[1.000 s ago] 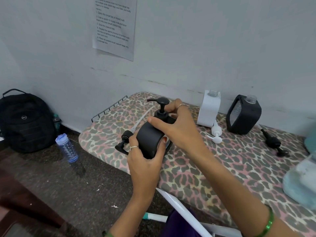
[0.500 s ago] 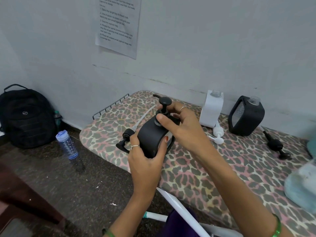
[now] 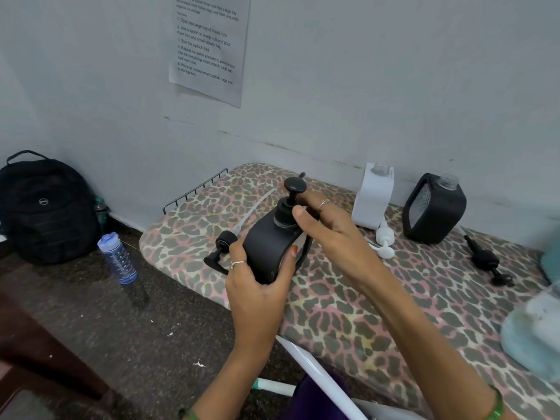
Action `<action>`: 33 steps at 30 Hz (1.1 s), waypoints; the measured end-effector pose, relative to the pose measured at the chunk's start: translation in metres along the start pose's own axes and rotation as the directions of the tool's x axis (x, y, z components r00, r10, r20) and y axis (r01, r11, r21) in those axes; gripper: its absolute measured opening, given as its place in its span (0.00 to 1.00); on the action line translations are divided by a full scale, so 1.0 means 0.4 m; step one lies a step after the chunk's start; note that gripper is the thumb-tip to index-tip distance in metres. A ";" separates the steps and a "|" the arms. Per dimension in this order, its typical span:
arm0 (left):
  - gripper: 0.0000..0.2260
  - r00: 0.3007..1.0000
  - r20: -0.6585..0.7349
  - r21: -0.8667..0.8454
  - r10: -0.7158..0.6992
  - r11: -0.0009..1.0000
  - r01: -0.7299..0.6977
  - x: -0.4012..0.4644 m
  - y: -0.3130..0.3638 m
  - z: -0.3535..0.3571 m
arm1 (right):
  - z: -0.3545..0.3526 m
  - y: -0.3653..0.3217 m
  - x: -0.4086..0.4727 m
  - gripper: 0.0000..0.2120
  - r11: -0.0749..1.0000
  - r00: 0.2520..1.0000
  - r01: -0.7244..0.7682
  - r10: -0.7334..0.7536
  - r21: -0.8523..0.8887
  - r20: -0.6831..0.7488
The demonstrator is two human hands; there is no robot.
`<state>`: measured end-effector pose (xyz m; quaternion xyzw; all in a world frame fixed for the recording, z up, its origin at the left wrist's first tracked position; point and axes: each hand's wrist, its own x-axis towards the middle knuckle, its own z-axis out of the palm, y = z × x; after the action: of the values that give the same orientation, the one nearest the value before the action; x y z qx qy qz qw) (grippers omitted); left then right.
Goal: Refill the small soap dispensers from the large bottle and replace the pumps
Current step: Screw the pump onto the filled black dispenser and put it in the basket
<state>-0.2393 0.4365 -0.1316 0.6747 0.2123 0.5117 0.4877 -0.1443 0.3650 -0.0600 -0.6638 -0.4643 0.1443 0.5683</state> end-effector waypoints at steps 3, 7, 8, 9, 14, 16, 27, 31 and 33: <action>0.20 1.000 -0.009 0.001 -0.001 1.000 0.001 0.000 0.003 0.000 | 0.000 0.005 0.003 0.17 0.999 1.000 -0.010 0.009 -0.050 -0.020; 0.22 1.000 -0.009 0.005 0.006 1.000 -0.006 -0.003 0.003 0.000 | 0.010 0.008 0.015 0.11 0.996 0.990 -0.080 0.083 0.031 -0.114; 0.22 1.000 -0.007 0.004 0.004 1.000 -0.004 -0.003 0.003 0.000 | 0.016 0.009 0.016 0.13 0.996 0.984 -0.082 0.087 0.041 -0.155; 0.22 1.000 -0.004 -0.003 0.000 1.000 0.000 -0.003 0.002 0.000 | 0.024 0.009 0.018 0.15 0.997 0.978 -0.077 0.082 0.032 -0.192; 0.22 1.000 -0.006 -0.006 0.000 1.000 0.000 -0.003 0.001 0.000 | 0.029 0.007 0.018 0.20 0.998 0.986 -0.060 0.058 -0.008 -0.158; 0.21 1.000 -0.011 0.005 0.003 1.000 -0.003 -0.003 0.001 0.000 | 0.012 0.000 0.014 0.21 0.999 0.997 -0.052 0.051 -0.015 -0.064; 0.23 1.000 -0.012 -0.003 -0.015 1.000 0.015 -0.001 -0.010 -0.003 | 0.018 -0.009 0.028 0.12 0.993 0.984 -0.111 0.106 -0.031 -0.143; 0.24 1.000 0.007 -0.013 -0.019 1.000 0.019 -0.009 0.001 -0.001 | 0.025 -0.014 0.015 0.18 0.985 0.990 -0.100 0.083 -0.144 -0.116; 0.23 1.000 -0.002 -0.006 -0.014 1.000 0.014 -0.006 0.000 -0.001 | 0.014 -0.023 0.014 0.21 0.982 0.998 -0.069 0.066 -0.176 -0.024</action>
<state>-0.2408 0.4348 -0.1328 0.6713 0.2157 0.5096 0.4930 -0.1494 0.3721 -0.0514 -0.7283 -0.4475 0.1159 0.5058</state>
